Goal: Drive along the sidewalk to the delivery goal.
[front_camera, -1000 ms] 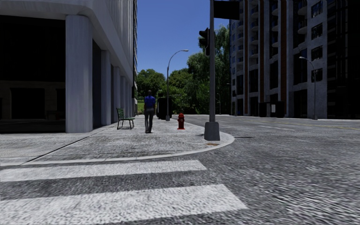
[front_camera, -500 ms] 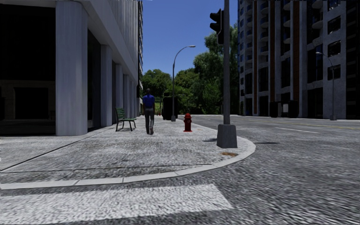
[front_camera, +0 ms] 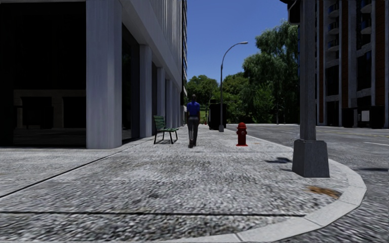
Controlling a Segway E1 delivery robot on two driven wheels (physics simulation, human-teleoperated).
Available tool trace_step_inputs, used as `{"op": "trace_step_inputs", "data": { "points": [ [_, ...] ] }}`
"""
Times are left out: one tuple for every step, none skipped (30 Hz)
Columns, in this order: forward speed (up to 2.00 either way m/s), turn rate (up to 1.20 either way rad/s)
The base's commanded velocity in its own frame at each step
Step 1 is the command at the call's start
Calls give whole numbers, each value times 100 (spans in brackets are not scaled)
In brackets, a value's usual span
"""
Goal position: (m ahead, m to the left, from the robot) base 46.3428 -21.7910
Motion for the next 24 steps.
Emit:
{"op": "trace_step_inputs", "data": {
  "points": [
    [200,0],
    [200,0],
    [200,0],
    [200,0],
    [200,0],
    [200,0],
    [200,0],
    [200,0],
    [200,0],
    [200,0],
    [200,-14],
    [200,-20],
    [200,-21],
    [200,-21],
    [200,-21],
    [200,-21],
    [200,-21],
    [200,-21],
    [200,-21],
    [200,-21],
    [200,-21],
    [200,-21],
    [200,-21],
    [200,-21]
  ]
}}
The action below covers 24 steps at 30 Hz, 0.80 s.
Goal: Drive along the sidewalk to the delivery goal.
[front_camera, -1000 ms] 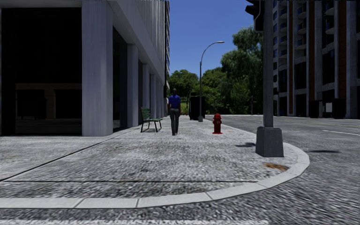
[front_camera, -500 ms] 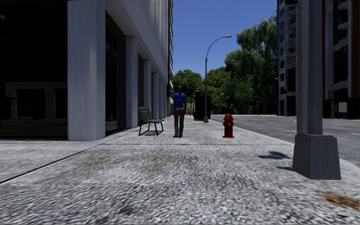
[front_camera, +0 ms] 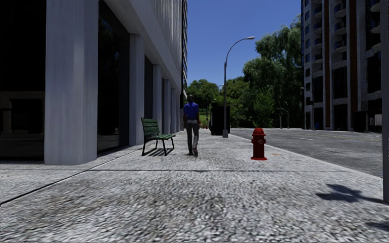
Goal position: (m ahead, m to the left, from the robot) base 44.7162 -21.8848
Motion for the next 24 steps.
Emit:
{"op": "trace_step_inputs", "data": {
  "points": [
    [200,-21],
    [200,-21],
    [200,-21],
    [200,-21],
    [200,-21],
    [200,-21],
    [200,-21],
    [200,-21],
    [200,-21],
    [200,-21],
    [200,-21],
    [200,-21],
    [200,-21],
    [200,-21],
    [200,-21],
    [200,-21],
    [200,-21],
    [200,-21],
    [200,-21],
    [200,-21],
    [200,-21],
    [200,-21],
    [200,-21],
    [200,-21]
  ]
}}
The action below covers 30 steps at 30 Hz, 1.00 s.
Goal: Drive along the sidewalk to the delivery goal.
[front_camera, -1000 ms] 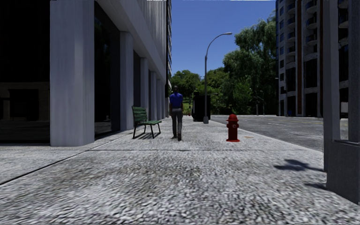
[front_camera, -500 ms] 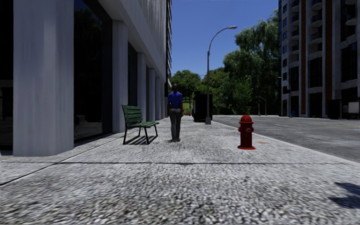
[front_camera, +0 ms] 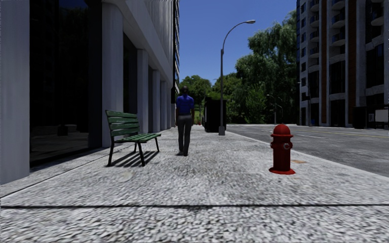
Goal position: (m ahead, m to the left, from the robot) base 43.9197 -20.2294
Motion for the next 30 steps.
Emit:
{"op": "trace_step_inputs", "data": {
  "points": [
    [200,-21],
    [200,-21],
    [200,-21],
    [200,-21],
    [200,-21],
    [200,-21],
    [200,-21],
    [200,-21],
    [200,-21],
    [200,-21],
    [200,-21],
    [200,-21],
    [200,-21],
    [200,-21],
    [200,-21],
    [200,-21],
    [200,-21],
    [200,-21],
    [200,-21],
    [200,-21],
    [200,-21],
    [200,-21],
    [200,-21],
    [200,-21],
    [200,-21],
    [200,-21],
    [200,-21],
    [200,-21],
    [200,-21],
    [200,-21]
  ]
}}
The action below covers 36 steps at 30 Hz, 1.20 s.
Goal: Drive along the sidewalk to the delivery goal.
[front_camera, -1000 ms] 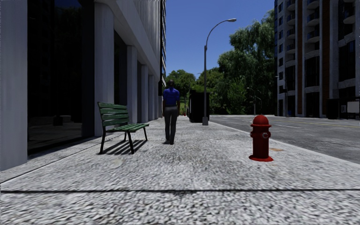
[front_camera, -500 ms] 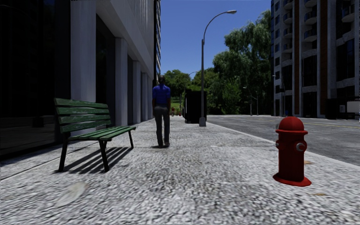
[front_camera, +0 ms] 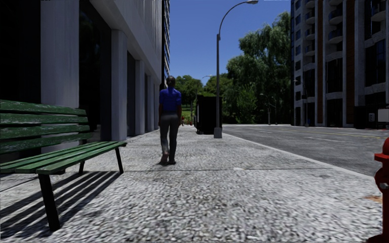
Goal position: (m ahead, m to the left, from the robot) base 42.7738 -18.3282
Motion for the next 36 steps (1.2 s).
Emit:
{"op": "trace_step_inputs", "data": {
  "points": [
    [200,-21],
    [200,-21],
    [200,-22],
    [200,-22],
    [200,-22],
    [200,-22],
    [200,-22],
    [200,-23],
    [200,-23],
    [200,-24],
    [200,-25],
    [200,-25],
    [200,-26],
    [200,-27],
    [200,-27],
    [200,-27],
    [200,-28],
    [200,-28],
    [200,-28],
    [200,-28],
    [200,-28],
    [200,-29],
    [200,-29],
    [200,-29],
    [200,-29],
    [200,-29],
    [200,-29],
    [200,-29],
    [200,-29],
    [200,-30],
    [200,-30],
    [200,-30],
    [200,-30],
    [200,-30],
    [200,-30],
    [200,-30]
  ]
}}
